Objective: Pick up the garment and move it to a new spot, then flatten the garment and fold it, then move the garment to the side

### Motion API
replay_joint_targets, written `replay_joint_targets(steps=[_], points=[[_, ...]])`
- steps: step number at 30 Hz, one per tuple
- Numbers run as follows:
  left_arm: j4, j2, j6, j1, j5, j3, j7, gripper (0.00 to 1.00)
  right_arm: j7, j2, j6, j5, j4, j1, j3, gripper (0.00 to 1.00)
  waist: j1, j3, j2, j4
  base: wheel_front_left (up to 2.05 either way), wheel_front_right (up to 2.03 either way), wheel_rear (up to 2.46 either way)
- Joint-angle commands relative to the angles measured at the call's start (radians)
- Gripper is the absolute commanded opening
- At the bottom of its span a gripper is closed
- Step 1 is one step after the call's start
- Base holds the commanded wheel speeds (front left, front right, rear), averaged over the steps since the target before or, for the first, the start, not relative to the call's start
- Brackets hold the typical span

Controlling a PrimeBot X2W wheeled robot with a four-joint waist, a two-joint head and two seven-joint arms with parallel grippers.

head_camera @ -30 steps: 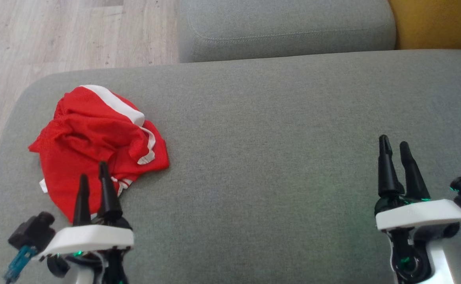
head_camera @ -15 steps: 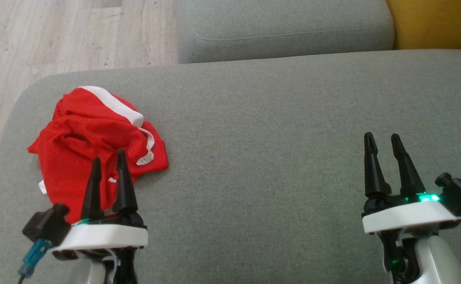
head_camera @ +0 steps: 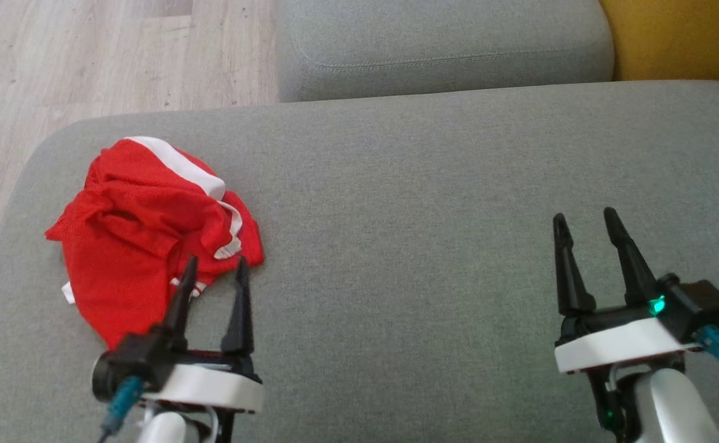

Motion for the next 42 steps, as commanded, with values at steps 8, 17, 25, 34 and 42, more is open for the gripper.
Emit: replay_joint_targets(steps=[8,17,25,34,42], points=[[-0.037,0.041,0.054,-0.090,0.113,-0.057,-0.038,1.00,-0.039,-0.007,-0.001,-0.176,-0.062,-0.039,0.038,1.00,0.0000,0.005,0.0000,0.000,0.00,0.00,0.00],[-0.047,-0.001,0.025,-0.058,0.044,0.000,-0.064,1.00,-0.065,-0.007,-0.001,0.019,-0.036,-0.025,0.052,1.00,0.0000,0.008,0.0000,-0.003,0.00,0.00,0.00],[-0.024,-0.032,-0.054,-0.023,0.050,0.063,-0.085,1.00,-0.086,-0.008,-0.001,0.055,0.024,-0.014,0.063,1.00,0.0000,0.005,0.0000,-0.006,0.00,0.00,0.00],[0.047,-0.047,-0.113,-0.005,0.040,0.074,-0.101,1.00,-0.102,-0.008,-0.001,0.025,0.061,-0.011,0.083,1.00,0.0000,0.001,0.0000,-0.014,0.00,0.00,0.00],[0.047,-0.051,-0.122,-0.007,0.039,0.084,-0.101,1.00,-0.102,-0.008,-0.001,0.037,0.070,-0.011,0.087,1.00,0.0000,-0.001,0.0000,-0.010,0.00,0.00,0.00]])
